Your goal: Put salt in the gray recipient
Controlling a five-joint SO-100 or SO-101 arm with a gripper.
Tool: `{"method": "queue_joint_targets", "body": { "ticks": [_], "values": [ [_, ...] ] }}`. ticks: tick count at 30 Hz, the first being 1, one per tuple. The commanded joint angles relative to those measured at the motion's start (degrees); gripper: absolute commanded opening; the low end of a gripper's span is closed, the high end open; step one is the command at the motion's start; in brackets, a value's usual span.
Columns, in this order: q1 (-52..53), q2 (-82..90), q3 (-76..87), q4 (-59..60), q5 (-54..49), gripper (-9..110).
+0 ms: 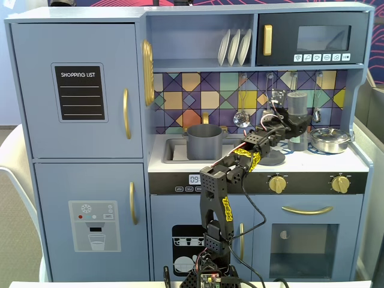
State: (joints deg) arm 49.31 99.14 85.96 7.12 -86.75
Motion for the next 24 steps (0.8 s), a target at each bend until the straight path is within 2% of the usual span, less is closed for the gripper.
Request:
{"method": "queue_joint_targets", "body": {
  "ticks": [1,16,24],
  "values": [
    [1.4,0.2,0.6,-4.2,1.0,0],
    [2.0,-4.2,6.5,-14.5,0.5,0],
    [2.6,-3.6,9.6,-16.0,0.7,0]
  ]
}}
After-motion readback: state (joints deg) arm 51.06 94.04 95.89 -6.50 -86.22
